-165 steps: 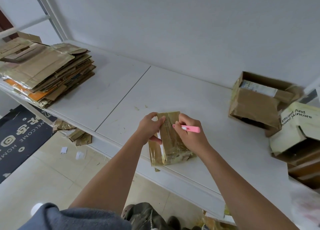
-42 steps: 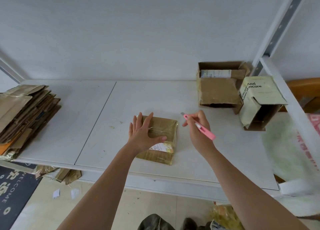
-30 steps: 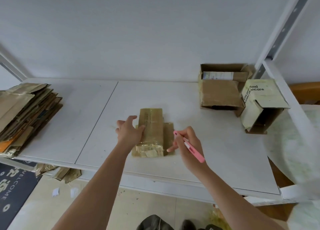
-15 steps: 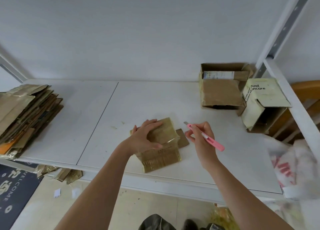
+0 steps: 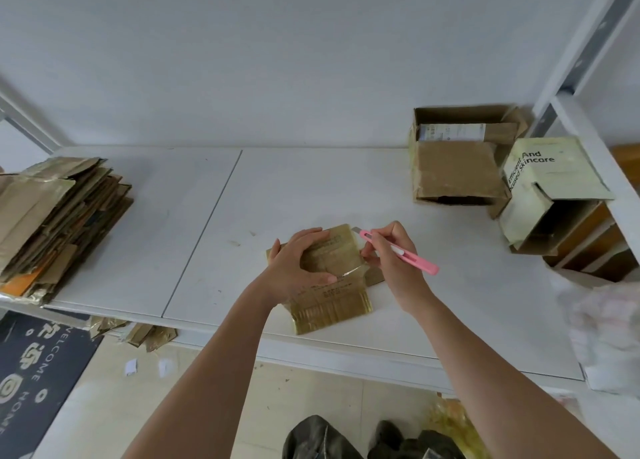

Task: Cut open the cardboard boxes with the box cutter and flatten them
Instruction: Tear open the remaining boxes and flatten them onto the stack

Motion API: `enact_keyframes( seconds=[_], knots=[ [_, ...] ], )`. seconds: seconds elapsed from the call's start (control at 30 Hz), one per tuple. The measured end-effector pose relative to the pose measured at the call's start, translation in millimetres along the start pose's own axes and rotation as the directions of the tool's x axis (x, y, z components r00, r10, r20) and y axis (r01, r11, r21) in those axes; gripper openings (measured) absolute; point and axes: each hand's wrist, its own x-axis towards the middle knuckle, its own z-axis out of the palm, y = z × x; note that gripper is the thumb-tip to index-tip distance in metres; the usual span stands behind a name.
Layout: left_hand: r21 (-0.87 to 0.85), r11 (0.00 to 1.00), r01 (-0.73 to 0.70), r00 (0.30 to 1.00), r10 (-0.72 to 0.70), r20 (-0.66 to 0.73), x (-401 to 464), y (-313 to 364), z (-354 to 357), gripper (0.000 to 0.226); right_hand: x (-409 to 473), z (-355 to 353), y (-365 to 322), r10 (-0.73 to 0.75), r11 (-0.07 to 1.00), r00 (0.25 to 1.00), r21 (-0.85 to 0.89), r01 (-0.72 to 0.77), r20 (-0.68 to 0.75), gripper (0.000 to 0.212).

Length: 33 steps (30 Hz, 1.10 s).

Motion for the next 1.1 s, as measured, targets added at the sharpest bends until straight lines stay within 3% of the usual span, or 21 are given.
enact_keyframes(
  seconds=[0.53, 0.93, 1.03, 1.1],
  knots=[
    [0.076, 0.997, -0.033, 0.999, 0.036, -0.038, 5.5, -4.4, 5.9, 0.078, 9.3, -9.5, -7.5, 0.038, 0.988, 0.992, -0.156, -0.019, 0.117, 0.018],
    [0.102, 0.993, -0.051, 0.997, 0.057, -0.059, 5.4, -4.3, 8.4, 0.078, -32.2, -30.4, 2.0, 0.053, 0.998, 0.974, -0.03, -0.048, 0.22, 0.022],
    [0.118, 0.992, -0.038, 0.997, 0.046, -0.061, 5.5, -4.2, 8.8, 0.078, -37.3, -38.8, -3.2, 0.046, 0.993, 0.965, -0.115, -0.017, 0.258, 0.018],
    [0.109, 0.994, -0.022, 0.995, 0.032, -0.093, 5.9, -5.1, 10.4, 0.077, -47.4, -45.0, -3.9, 0.099, 0.944, 0.932, -0.329, 0.023, 0.348, 0.018]
  ],
)
